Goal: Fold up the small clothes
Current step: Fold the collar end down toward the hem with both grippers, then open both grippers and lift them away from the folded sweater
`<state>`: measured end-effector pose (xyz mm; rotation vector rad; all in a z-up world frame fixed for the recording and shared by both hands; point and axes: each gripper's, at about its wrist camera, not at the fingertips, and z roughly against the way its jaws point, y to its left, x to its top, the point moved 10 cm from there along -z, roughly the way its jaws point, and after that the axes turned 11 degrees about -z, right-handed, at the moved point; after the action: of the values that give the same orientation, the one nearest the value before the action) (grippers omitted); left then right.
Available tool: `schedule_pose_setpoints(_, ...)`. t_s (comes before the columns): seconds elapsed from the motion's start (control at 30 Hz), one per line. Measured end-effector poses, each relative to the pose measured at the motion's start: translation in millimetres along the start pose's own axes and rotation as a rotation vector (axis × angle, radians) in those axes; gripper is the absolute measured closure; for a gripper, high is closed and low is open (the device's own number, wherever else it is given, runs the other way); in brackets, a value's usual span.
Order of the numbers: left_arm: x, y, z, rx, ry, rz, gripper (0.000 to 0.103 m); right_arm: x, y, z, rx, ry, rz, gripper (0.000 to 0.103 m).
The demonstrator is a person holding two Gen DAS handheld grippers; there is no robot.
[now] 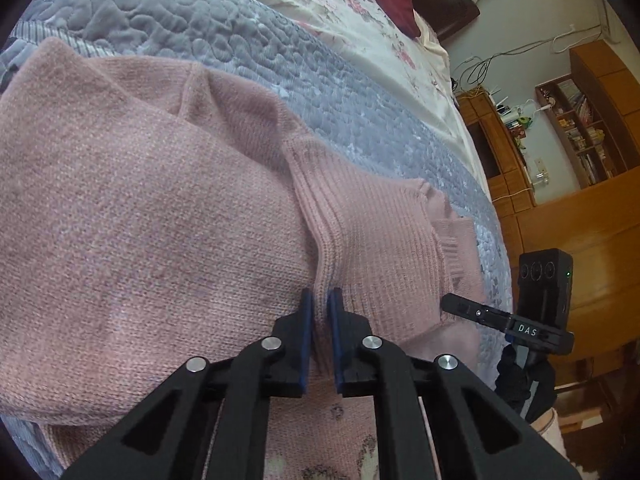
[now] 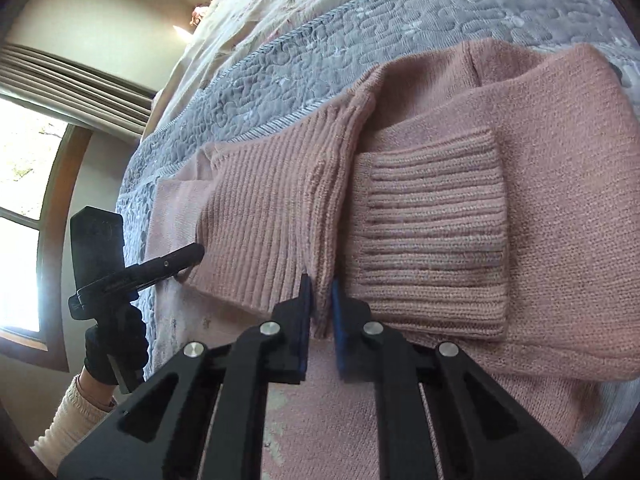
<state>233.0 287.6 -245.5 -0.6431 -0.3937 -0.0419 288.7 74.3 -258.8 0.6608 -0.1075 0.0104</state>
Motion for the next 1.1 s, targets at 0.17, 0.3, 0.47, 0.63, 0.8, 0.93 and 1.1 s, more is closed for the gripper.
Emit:
schedule_pose_setpoints(0.17, -0.6, -1.6, -2.8, 0.068, -0.006, -0.027, 0.093, -2.0, -6.8, -9.0, -0.015, -0.021, -0.021, 0.094)
schedule_pose_setpoints(0.3, -5.1, -19.9, 19.3, 0.174, -0.016, -0.063, 0.085, -8.9, 4.5, 14.8, -0.017, -0.068, -0.012, 0.084)
schedule_pose_setpoints(0.47, -50.6, -61.2, 88.0, 0.261, -0.068, -0.152, 0.051, -62.1, 18.5, 90.3, -0.053, -0.193, 0.055, 0.065)
schedule_pose_setpoints(0.63, -138.3, -68.7, 152.1, 0.37, -0.031, -0.154, 0.037, -158.0, 1.5, 146.8, -0.171, -0.224, 0.108, 0.057)
schedule_pose_setpoints(0.8, -225.0, -63.7, 196.5, 0.459, 0.019, -0.145, 0.037, -248.0, -36.0, 173.1, -0.229, -0.205, 0.053, 0.056)
schedule_pose_setpoints(0.93, -275.7, -58.1, 211.6, 0.439, 0.035, -0.08, 0.036, -306.3, -61.9, 175.6, -0.259, -0.169, 0.008, 0.055)
schedule_pose_setpoints(1.1, -323.6, -42.4, 209.5, 0.468, 0.094, -0.049, 0.036, -343.5, -89.9, 176.0, -0.298, -0.151, -0.033, 0.055)
